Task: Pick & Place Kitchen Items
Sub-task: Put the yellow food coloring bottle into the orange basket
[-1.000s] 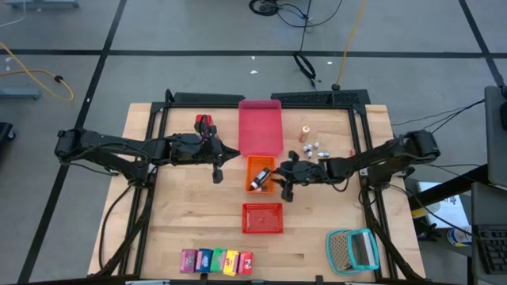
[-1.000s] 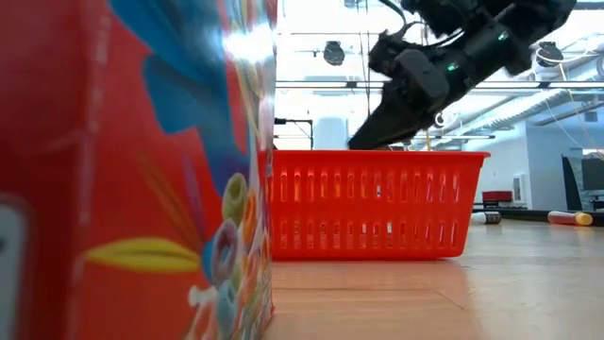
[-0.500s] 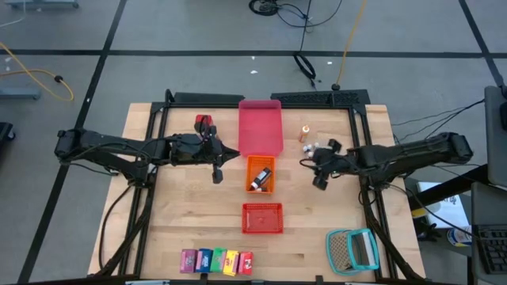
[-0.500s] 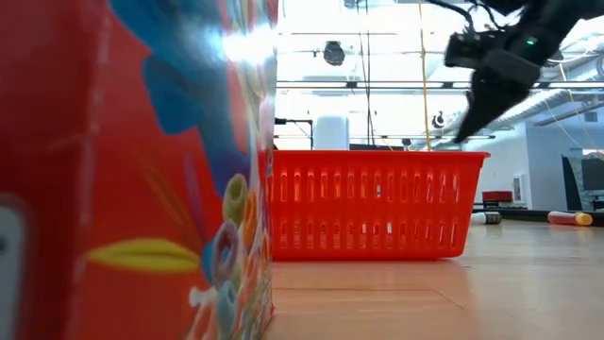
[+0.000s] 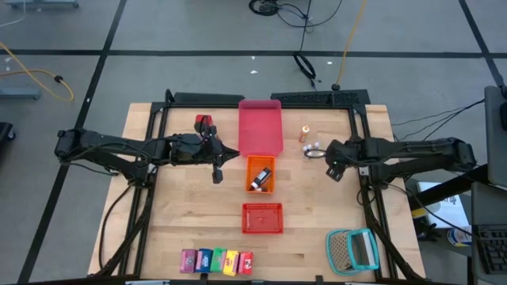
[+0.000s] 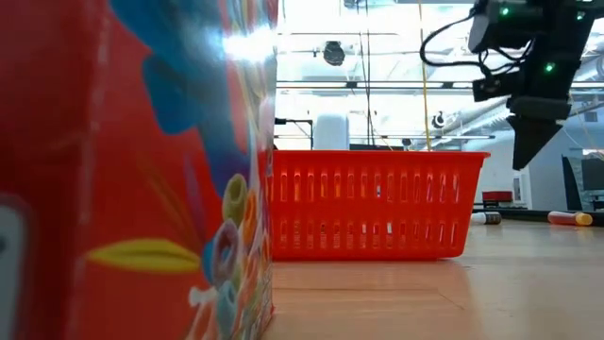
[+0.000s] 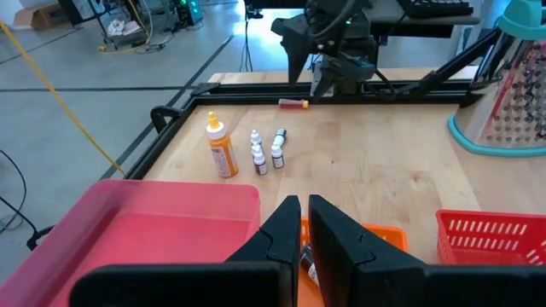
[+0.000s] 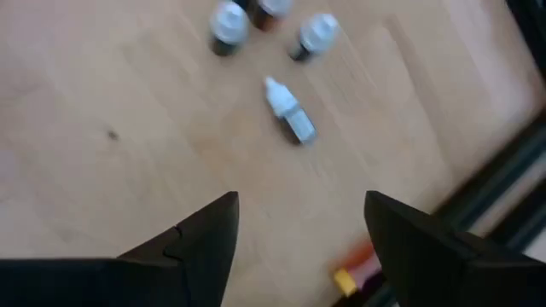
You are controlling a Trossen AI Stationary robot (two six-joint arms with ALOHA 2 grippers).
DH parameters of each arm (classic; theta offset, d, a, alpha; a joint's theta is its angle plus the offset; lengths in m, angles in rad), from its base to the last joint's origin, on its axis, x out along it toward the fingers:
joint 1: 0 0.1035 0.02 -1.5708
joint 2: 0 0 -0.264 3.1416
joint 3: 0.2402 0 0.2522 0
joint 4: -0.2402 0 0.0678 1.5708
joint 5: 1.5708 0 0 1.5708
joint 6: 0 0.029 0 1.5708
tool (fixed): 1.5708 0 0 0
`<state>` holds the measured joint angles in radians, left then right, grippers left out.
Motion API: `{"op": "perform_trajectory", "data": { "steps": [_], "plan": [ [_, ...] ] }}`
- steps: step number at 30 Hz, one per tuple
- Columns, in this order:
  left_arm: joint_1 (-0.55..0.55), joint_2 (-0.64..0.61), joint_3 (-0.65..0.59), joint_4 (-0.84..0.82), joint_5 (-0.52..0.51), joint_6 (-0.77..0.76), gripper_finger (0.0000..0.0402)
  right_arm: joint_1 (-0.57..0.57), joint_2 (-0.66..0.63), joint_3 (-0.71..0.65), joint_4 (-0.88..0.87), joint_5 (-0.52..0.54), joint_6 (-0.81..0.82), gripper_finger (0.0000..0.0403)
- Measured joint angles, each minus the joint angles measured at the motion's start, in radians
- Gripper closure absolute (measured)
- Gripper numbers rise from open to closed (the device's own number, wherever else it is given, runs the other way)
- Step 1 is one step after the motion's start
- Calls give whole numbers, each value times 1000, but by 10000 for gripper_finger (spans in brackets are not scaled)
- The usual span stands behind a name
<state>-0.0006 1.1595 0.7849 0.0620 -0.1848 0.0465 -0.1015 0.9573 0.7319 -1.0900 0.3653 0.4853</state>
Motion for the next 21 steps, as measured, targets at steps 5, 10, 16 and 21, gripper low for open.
{"op": "perform_trajectory", "data": {
  "steps": [5, 10, 16, 21],
  "plan": [
    [0, 0, 0, 0, 0, 0, 371, -66, 0, 0, -47, -3, 71, 150],
    [0, 0, 0, -5, 0, 0, 371, -134, 0, -35, -70, -17, 168, 150],
    [0, 0, 0, -8, 0, 1, 371, -220, 8, -80, -65, -25, 202, 150],
    [0, 0, 0, -8, 0, 1, 371, -280, 8, -78, -49, -27, 229, 150]
  ]
}}
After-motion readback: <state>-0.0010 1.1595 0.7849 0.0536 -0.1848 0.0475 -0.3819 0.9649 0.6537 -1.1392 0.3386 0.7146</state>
